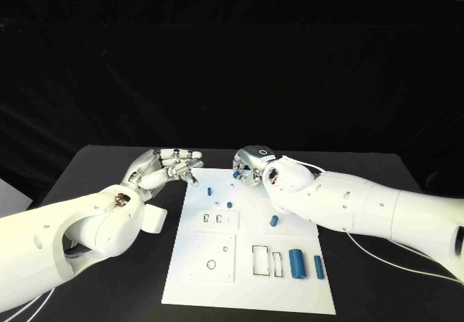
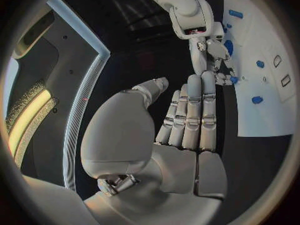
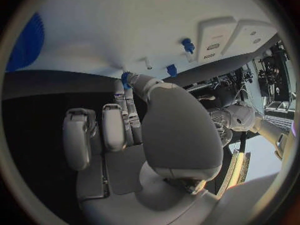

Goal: Assemble the parts on the task board

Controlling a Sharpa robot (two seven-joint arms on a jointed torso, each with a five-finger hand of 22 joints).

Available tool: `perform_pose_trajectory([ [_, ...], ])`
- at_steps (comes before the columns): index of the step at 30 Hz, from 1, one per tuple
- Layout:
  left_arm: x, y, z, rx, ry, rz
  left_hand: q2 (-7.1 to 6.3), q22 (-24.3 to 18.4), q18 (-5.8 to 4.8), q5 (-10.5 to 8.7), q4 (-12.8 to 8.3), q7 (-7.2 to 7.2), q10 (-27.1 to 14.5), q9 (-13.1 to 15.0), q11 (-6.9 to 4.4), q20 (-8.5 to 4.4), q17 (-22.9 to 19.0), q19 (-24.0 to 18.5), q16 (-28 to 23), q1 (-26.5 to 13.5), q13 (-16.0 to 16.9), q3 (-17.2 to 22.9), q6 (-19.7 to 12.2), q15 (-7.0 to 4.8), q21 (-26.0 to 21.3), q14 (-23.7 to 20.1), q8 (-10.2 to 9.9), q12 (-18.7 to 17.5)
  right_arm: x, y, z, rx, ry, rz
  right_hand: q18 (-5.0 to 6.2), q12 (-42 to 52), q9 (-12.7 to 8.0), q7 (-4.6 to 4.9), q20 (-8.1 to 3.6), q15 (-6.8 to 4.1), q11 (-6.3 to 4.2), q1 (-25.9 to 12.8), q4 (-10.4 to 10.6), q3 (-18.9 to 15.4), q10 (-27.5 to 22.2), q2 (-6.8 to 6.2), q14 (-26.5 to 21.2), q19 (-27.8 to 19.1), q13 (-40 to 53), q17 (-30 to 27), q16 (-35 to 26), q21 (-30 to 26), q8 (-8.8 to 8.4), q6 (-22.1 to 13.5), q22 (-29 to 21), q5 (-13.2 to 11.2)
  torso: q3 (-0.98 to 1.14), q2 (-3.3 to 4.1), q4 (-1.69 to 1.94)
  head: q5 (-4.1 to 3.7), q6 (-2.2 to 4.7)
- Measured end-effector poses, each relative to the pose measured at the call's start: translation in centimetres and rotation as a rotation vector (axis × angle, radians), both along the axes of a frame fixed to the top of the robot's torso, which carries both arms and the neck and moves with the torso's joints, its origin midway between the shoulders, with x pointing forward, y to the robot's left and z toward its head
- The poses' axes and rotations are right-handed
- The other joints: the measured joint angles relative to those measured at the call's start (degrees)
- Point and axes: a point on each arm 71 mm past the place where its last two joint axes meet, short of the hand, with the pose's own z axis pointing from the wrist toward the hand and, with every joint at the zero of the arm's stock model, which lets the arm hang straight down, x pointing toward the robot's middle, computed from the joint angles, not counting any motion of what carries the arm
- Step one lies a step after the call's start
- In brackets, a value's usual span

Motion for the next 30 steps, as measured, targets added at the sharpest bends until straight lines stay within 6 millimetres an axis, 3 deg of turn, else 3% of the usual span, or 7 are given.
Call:
perform_pose_trajectory([
  [17,0.01,-0.12,0.05,-0.001,0.0,-0.004,0.25,0.4,-0.01,0.0,-0.2,0.0,0.4,0.0,0.0,0.0,0.0,-0.4,0.0,0.2,0.0,0.2,0.0,-0.21,0.5,-0.2,0.0,0.0,0.51,0.44,-0.32,-0.01,0.005,-0.011,0.0,0.1,0.1,0.82,0.0,0.0,0.7,-0.8,-0.1,0.4,-1.3,-0.83,0.0,0.0,-0.4,-0.9,0.0,-0.9,-0.45,-0.8,0.0,0.0,-0.06,0.08,0.14,-0.02,-0.01],
  [22,0.03,-0.12,0.06,-0.001,0.0,-0.004,0.25,0.4,0.0,0.0,-0.2,0.0,0.4,0.0,0.0,0.01,0.0,-0.4,0.2,0.2,0.0,0.2,0.0,-0.21,0.5,-0.2,0.0,0.0,0.54,0.5,-0.35,-0.011,0.006,-0.011,0.0,-0.1,0.4,1.08,0.13,0.22,1.11,-1.7,0.1,0.6,-3.0,-1.65,0.2,-0.1,-0.8,-2.1,-0.7,-2.2,-0.79,-1.5,0.0,-0.3,-0.07,0.08,0.11,0.17,-0.07],
  [25,0.03,-0.12,0.07,-0.001,0.0,-0.004,0.25,0.4,-0.01,0.0,-0.2,0.0,0.4,0.0,0.0,0.0,0.0,-0.4,0.2,0.2,0.0,0.2,0.0,-0.21,0.5,-0.2,0.0,0.0,0.51,0.62,-0.35,-0.01,0.007,-0.009,0.0,-0.3,0.2,1.3,0.83,0.83,1.66,-2.4,0.1,0.7,-6.3,-2.41,0.2,-2.1,-1.5,-4.6,-2.4,-5.0,-1.92,-3.2,0.0,-0.3,-0.07,0.08,0.04,0.3,-0.09],
  [27,0.04,-0.13,0.07,-0.001,0.0,-0.004,0.25,0.4,-0.01,0.0,-0.2,0.0,0.4,0.0,0.0,0.01,0.0,-0.4,0.2,0.2,0.0,0.2,0.0,-0.21,0.5,-0.2,0.0,0.0,0.44,0.66,-0.33,-0.009,0.006,-0.006,1.37,-0.3,-0.1,1.13,1.04,1.07,2.02,-2.8,0.0,0.4,-8.7,-2.78,0.2,-3.9,-2.0,-6.2,-3.5,-7.4,-3.06,-4.8,-2.2,-0.7,-0.07,0.07,-0.03,0.35,-0.08],
  [30,0.06,-0.12,0.07,-0.001,0.0,-0.004,0.25,0.4,-0.01,0.0,-0.2,0.0,0.4,0.0,0.0,0.01,0.0,-0.4,0.2,0.2,0.0,0.2,0.0,-0.21,0.5,-0.2,0.0,0.0,0.23,0.43,-0.28,-0.005,0.007,-0.001,1.81,-0.3,-0.6,0.36,1.66,1.76,2.79,-2.3,0.0,-4.9,-12.9,-2.25,-0.1,-6.0,-2.9,-9.8,-5.9,-11.8,-5.01,-6.6,-6.9,-0.7,-0.06,0.06,-0.08,0.4,-0.04],
])
